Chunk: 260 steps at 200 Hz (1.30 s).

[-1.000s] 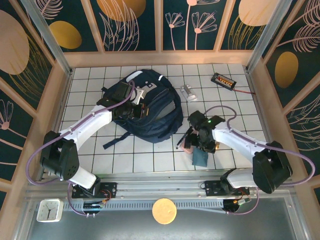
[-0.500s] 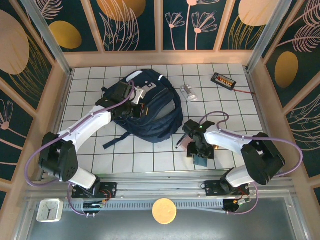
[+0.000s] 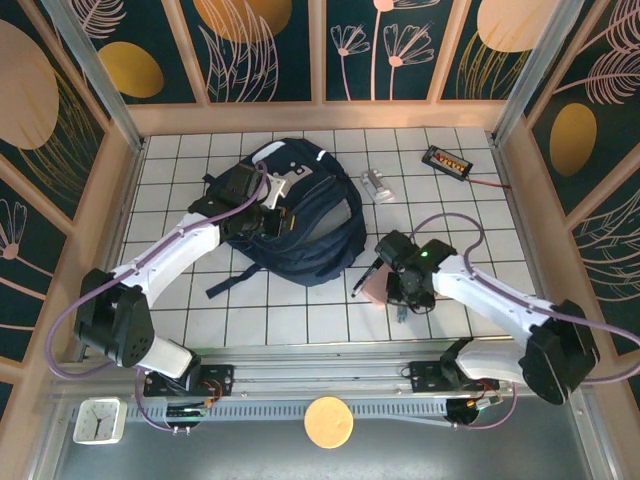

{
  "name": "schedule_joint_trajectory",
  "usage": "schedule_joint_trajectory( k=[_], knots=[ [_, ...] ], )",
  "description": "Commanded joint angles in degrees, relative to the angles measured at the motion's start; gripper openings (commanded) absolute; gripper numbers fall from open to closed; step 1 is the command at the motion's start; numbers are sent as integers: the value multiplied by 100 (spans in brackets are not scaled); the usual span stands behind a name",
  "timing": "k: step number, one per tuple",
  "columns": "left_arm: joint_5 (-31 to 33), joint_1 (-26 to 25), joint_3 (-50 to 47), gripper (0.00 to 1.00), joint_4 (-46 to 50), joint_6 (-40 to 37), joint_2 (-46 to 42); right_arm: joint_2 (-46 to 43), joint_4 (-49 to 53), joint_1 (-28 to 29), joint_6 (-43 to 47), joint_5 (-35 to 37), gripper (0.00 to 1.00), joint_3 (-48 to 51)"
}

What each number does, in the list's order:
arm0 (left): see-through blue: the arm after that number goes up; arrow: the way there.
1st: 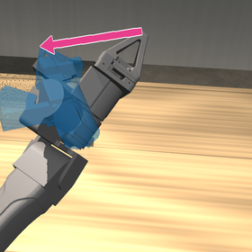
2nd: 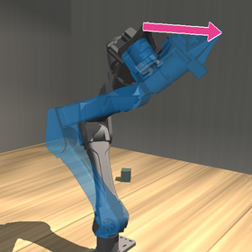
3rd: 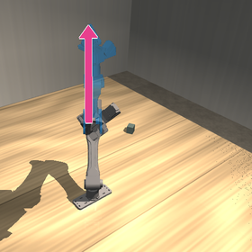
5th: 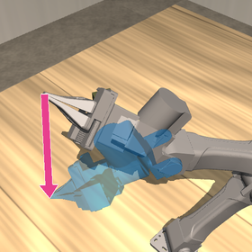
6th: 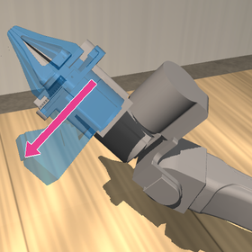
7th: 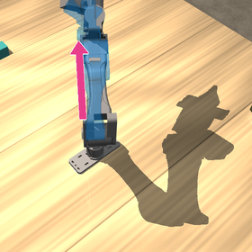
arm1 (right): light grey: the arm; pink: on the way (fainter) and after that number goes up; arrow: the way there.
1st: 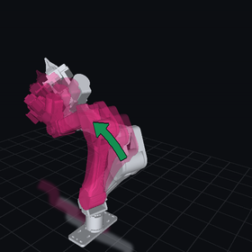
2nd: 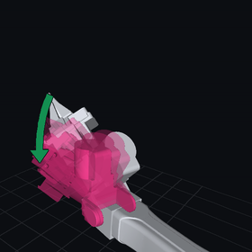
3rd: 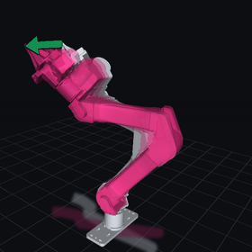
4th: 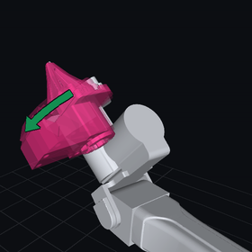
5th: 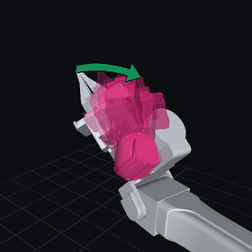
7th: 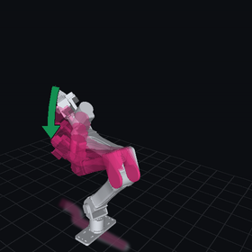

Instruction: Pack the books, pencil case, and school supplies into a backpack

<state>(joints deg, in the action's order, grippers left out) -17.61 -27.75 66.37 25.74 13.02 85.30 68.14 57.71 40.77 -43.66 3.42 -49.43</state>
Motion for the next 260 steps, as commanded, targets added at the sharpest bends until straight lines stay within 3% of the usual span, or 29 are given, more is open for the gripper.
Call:
schedule_joint_trajectory(
  k=[1,23,46,84,124,141,169,192,208,260],
  knots=[
    [-359,30,43,0,70,-82,-392,-500,-5,-12,-92,-217,10,-974],
    [-488,33,69,0,49,20,-448,-718,-1966,-453,71,-1642,10,-781],
    [-696,34,43,0,-69,181,-511,-350,-4499,-913,-649,-2967,9,-45],
    [-914,42,68,0,-248,461,-632,1199,-7003,-1261,-1125,-3419,10,96],
    [-1163,59,-154,0,-785,860,-705,3281,-9028,-1077,-1901,-3809,11,-741],
    [-1230,67,-277,0,-1059,1010,-716,4065,-8949,-887,-1853,-3755,17,-1509],
    [-1263,114,-289,0,-1224,1117,-695,5112,-8109,-575,-1627,-3853,41,-2932],
    [-1187,211,-358,0,-1284,1176,-754,5230,-7203,-513,-1426,-3586,65,-3369],
    [-1128,320,-570,0,-1515,1300,-882,4885,-6723,-541,-1256,-3239,70,-3205],
    [-962,558,-878,0,-1736,1388,-910,3508,-5451,-624,-743,-2486,70,-2407]
  ],
)
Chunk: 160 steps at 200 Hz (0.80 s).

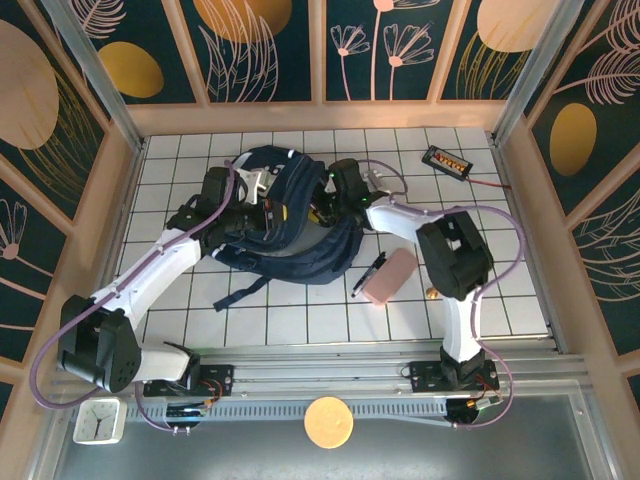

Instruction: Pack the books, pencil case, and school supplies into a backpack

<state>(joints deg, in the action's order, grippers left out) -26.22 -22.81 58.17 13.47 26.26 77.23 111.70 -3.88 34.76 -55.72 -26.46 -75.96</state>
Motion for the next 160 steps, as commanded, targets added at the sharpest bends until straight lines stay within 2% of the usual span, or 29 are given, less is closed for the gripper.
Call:
schedule_joint_trajectory(
  k=[1,32,49,61,80,92,125,160],
  knots=[
    [-102,69,-64,0,-515,68,-99,-872,728,-23,478,515,70,256],
    [-41,112,-122,0,-592,69,-20,-1643,1258,-134,677,931,71,571],
    [-3,125,-97,0,-502,-28,35,-2084,2149,-213,715,1412,72,506],
    [-15,117,-96,0,-456,-83,65,-2416,3060,-262,712,1938,79,411],
    [-43,123,-137,0,-399,-195,87,-2880,4384,-312,694,2443,99,455],
    [-57,123,-194,0,-390,-240,78,-3150,4851,-555,715,2433,99,728],
    [-137,124,-210,0,-381,-327,52,-3761,5282,-768,384,2308,99,1697],
    [-177,123,-210,0,-381,-404,66,-3523,5204,-731,19,2385,99,2084]
  ],
)
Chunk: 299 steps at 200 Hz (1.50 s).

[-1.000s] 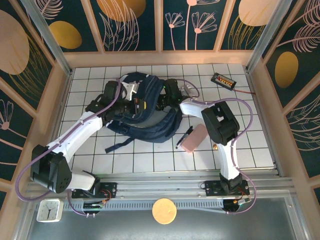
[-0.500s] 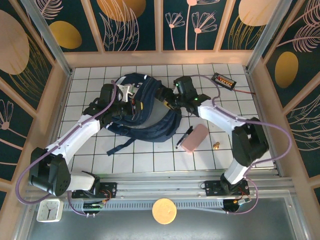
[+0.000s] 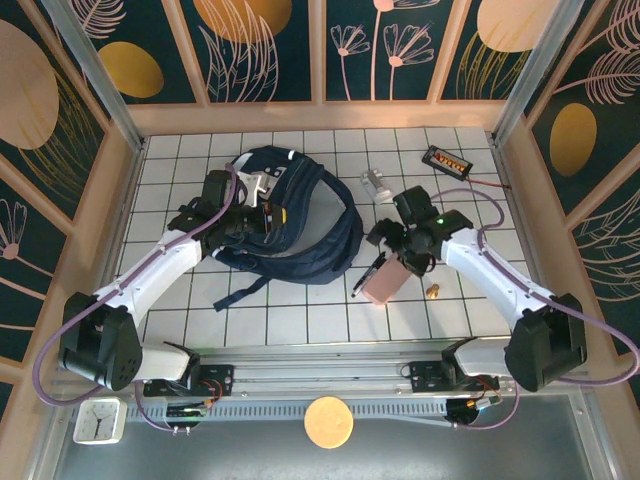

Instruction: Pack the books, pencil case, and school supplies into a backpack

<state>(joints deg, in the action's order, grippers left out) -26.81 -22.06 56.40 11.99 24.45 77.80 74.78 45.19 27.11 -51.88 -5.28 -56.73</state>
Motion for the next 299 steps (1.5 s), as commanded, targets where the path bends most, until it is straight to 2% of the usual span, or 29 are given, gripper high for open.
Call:
schedule_joint_trajectory(
  k=[1,58,138,180,202,230,280,299],
  knots=[
    [-120,47,-33,0,-232,-226,12,181,289,37,-371,270,99,161],
    [-114,50,27,0,-23,-422,9,1211,-67,38,-532,442,96,158],
    [-99,50,-22,0,71,-471,-126,1736,-619,41,-550,282,87,401],
    [-93,50,-33,0,111,-533,-147,1730,-739,58,-609,288,81,656],
    [-104,45,-25,0,119,-537,-137,1711,-783,68,-627,299,75,740],
    [-120,43,11,0,141,-572,-117,1577,-736,88,-631,341,64,722],
    [-242,52,72,0,163,-610,-150,946,-37,119,-449,427,63,-89],
    [-372,39,73,0,88,-625,-220,538,-174,110,-274,242,62,-590]
  ],
)
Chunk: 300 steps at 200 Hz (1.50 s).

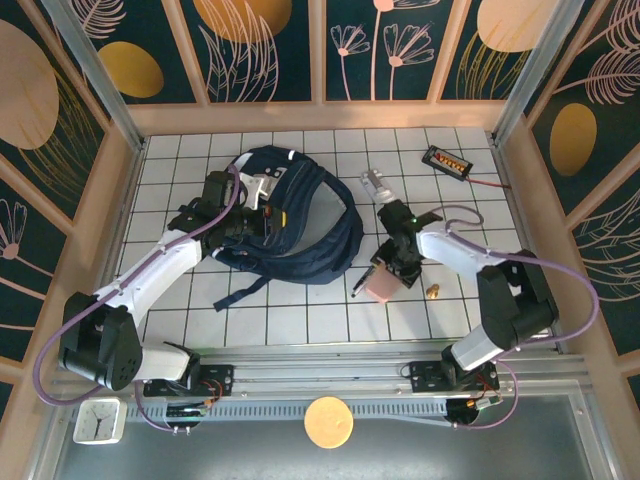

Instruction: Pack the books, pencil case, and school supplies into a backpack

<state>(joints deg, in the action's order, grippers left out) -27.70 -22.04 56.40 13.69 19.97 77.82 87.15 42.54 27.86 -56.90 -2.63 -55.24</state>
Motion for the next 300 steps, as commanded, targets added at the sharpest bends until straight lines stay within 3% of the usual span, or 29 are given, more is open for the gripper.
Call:
schedule_joint_trajectory(
  k=[1,31,62,103,142,202,221,239,260,300],
  knots=[
    [-290,44,73,0,-84,-177,-223,-721,63,36,244,-42,62,-762],
    [-634,40,56,0,-299,-104,-280,-984,-1360,29,589,-864,61,-1136],
    [-952,49,16,0,-621,137,-327,-395,-2596,-12,778,-1884,60,-1349],
    [-1114,47,51,0,-851,274,-444,750,-3003,-16,1207,-2485,60,-1922],
    [-1191,51,39,0,-1015,404,-478,1594,-3996,44,801,-3008,57,-1880],
    [-1232,51,-21,0,-1220,413,-362,3054,-3778,660,788,-3267,59,-3329],
    [-1244,49,-33,0,-1368,487,-322,3363,-3697,769,697,-3364,66,-3563],
    [-1239,47,-33,0,-1387,500,-291,3484,-3592,804,705,-3410,84,-3651],
    [-1207,49,-35,0,-1402,481,-286,3338,-3470,759,784,-3352,97,-3559],
    [-1177,56,-209,0,-1447,475,-299,2619,-3453,566,822,-3393,99,-3062]
  ],
)
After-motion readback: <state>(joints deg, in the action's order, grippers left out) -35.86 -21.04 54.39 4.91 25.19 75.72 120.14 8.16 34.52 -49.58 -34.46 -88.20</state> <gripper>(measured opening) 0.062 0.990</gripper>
